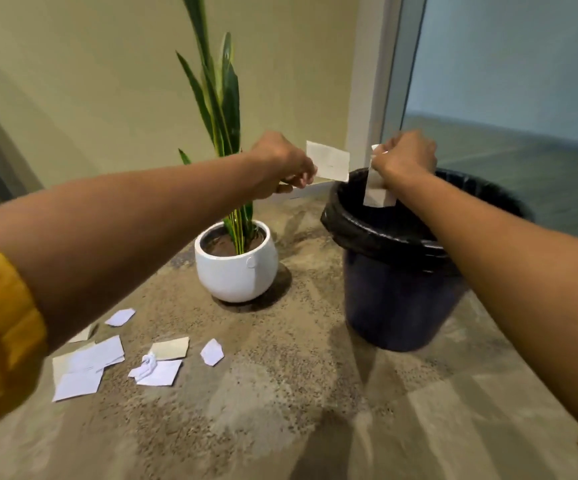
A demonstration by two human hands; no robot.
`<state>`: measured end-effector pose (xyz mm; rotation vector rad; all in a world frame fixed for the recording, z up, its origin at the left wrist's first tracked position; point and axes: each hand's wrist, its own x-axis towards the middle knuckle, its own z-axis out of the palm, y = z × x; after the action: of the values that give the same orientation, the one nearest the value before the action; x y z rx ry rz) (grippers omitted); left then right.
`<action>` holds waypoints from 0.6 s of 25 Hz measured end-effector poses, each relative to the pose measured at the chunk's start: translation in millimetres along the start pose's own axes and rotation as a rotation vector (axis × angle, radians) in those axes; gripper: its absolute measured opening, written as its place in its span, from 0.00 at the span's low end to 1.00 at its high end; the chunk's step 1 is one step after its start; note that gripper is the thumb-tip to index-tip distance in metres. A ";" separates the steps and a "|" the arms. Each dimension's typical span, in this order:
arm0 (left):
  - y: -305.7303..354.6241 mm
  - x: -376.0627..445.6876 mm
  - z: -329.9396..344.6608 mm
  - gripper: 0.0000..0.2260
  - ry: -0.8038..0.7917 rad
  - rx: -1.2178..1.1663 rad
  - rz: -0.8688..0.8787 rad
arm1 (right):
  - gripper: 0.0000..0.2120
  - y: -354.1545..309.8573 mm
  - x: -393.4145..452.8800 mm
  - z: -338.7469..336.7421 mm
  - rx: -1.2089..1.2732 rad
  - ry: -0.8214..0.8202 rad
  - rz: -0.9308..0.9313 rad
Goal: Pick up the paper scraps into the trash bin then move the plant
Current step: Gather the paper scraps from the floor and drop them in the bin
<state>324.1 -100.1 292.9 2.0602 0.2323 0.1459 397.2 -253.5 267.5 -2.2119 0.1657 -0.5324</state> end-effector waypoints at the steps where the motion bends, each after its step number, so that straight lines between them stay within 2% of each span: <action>1: 5.8 3.6 16.1 0.09 0.006 0.012 0.009 | 0.11 8.1 5.6 -6.6 -0.032 -0.037 0.013; 5: 9.6 11.7 59.4 0.10 0.015 -0.047 0.021 | 0.14 27.4 12.8 -18.1 -0.064 -0.259 0.040; 7: 5.3 11.7 64.1 0.09 0.013 -0.038 0.040 | 0.14 30.5 13.7 -17.1 -0.066 -0.287 0.020; 11: -19.8 4.8 31.5 0.07 -0.065 0.056 0.092 | 0.07 12.8 0.6 -2.0 0.011 -0.239 -0.112; 13: -44.1 -0.8 5.7 0.05 -0.107 0.133 0.076 | 0.04 -1.7 -19.9 12.0 0.071 -0.317 -0.230; 15: -79.0 -5.8 -19.6 0.05 -0.095 0.186 0.035 | 0.04 -13.9 -51.9 32.3 0.091 -0.462 -0.354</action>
<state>306.3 -47.7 232.8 2.2505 0.1561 0.0490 363.4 -206.5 243.4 -2.2200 -0.4899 -0.1959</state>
